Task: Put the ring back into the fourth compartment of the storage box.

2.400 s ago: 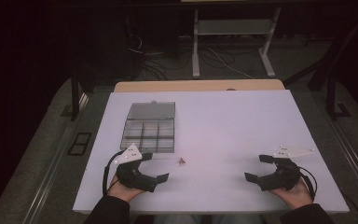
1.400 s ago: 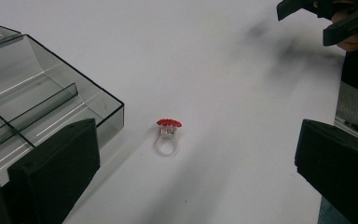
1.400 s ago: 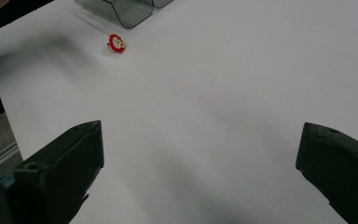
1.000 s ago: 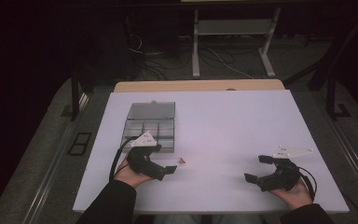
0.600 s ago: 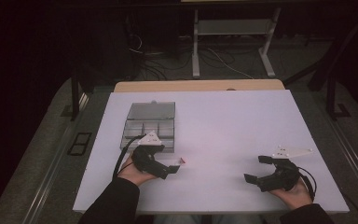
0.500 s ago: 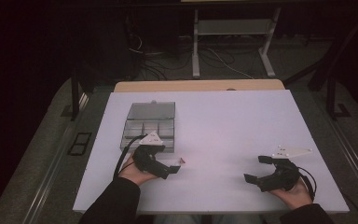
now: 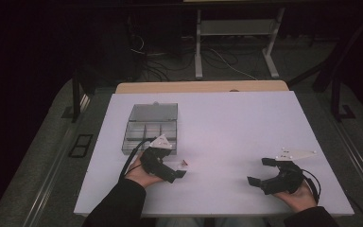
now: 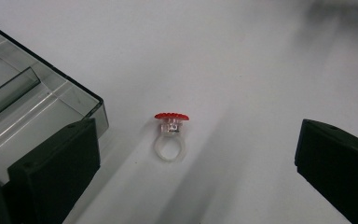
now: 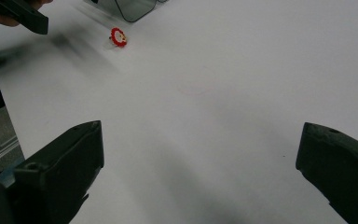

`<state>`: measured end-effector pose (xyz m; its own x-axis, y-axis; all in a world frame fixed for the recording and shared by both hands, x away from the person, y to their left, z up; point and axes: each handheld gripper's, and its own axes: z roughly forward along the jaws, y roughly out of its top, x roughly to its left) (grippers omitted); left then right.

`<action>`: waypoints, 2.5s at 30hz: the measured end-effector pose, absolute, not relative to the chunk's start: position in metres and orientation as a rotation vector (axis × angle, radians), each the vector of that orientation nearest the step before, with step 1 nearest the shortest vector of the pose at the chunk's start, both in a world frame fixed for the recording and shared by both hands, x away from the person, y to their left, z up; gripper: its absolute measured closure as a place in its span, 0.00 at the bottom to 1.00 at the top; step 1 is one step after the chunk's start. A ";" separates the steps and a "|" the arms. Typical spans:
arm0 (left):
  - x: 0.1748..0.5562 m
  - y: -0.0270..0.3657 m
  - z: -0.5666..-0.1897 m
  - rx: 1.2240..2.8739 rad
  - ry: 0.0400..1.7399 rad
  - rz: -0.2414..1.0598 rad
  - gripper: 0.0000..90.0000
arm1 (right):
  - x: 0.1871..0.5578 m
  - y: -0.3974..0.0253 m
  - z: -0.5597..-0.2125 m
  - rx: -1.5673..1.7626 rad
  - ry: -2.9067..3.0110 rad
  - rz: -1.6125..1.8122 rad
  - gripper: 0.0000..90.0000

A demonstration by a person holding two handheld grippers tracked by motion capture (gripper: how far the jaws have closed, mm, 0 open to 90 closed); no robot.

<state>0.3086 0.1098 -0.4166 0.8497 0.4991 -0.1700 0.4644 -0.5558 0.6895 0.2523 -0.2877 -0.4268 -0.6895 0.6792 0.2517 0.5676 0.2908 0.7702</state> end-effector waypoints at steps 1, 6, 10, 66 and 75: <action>0.309 0.109 -0.417 2.259 0.691 0.056 0.00 | 0.252 -0.288 -0.427 1.176 2.422 1.361 0.00; 0.308 0.101 -0.422 2.301 0.686 0.043 0.00 | 0.252 -0.287 -0.427 1.179 2.423 1.360 0.00; 0.309 0.096 -0.424 2.329 0.692 0.032 0.00 | 0.252 -0.287 -0.427 1.176 2.424 1.359 0.00; 0.329 0.091 -0.442 2.320 0.704 0.084 0.65 | 0.253 -0.286 -0.429 1.173 2.443 1.351 0.00; 0.330 0.091 -0.442 2.305 0.715 0.066 0.74 | 0.253 -0.286 -0.429 1.173 2.443 1.350 0.00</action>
<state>0.3303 0.0910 -0.4424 0.8455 0.5121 -0.1511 0.4756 -0.5936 0.6492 0.2530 -0.2860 -0.4289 -0.6941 0.6741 0.2524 0.5724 0.3043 0.7614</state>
